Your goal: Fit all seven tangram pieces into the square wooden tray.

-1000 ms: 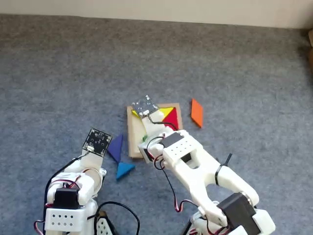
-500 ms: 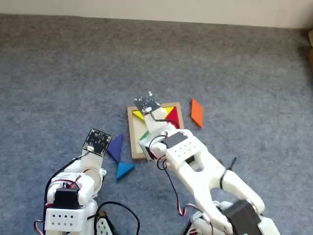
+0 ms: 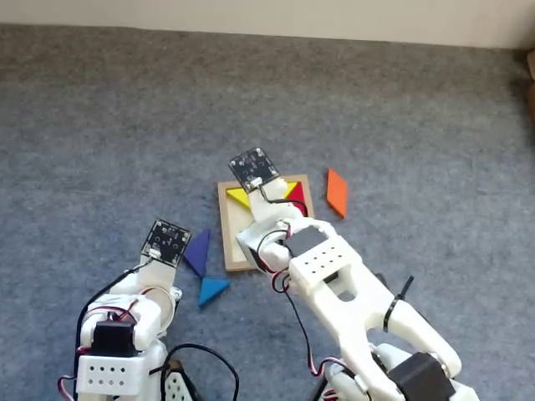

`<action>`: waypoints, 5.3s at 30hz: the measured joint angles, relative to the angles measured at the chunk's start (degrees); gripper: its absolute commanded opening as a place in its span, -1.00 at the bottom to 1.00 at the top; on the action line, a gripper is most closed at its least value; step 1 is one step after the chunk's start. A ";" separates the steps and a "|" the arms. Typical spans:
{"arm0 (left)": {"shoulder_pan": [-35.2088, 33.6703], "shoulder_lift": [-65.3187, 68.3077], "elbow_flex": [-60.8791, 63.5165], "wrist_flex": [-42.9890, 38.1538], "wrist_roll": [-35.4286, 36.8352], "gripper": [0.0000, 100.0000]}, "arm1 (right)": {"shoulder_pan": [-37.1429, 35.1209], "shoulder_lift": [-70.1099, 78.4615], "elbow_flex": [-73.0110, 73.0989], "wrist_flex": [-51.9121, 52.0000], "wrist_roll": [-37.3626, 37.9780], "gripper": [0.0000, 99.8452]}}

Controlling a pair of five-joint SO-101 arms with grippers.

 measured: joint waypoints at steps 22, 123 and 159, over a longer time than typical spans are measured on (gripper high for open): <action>0.00 0.00 0.00 0.00 0.00 -0.99 | 7.03 12.57 -6.42 12.48 0.09 -0.99; 0.00 0.00 0.00 0.00 0.00 -0.99 | 10.64 15.74 -10.02 15.03 13.54 -0.99; 0.00 0.00 0.00 0.00 0.00 -0.99 | 27.34 23.03 -18.81 2.73 -8.79 -0.53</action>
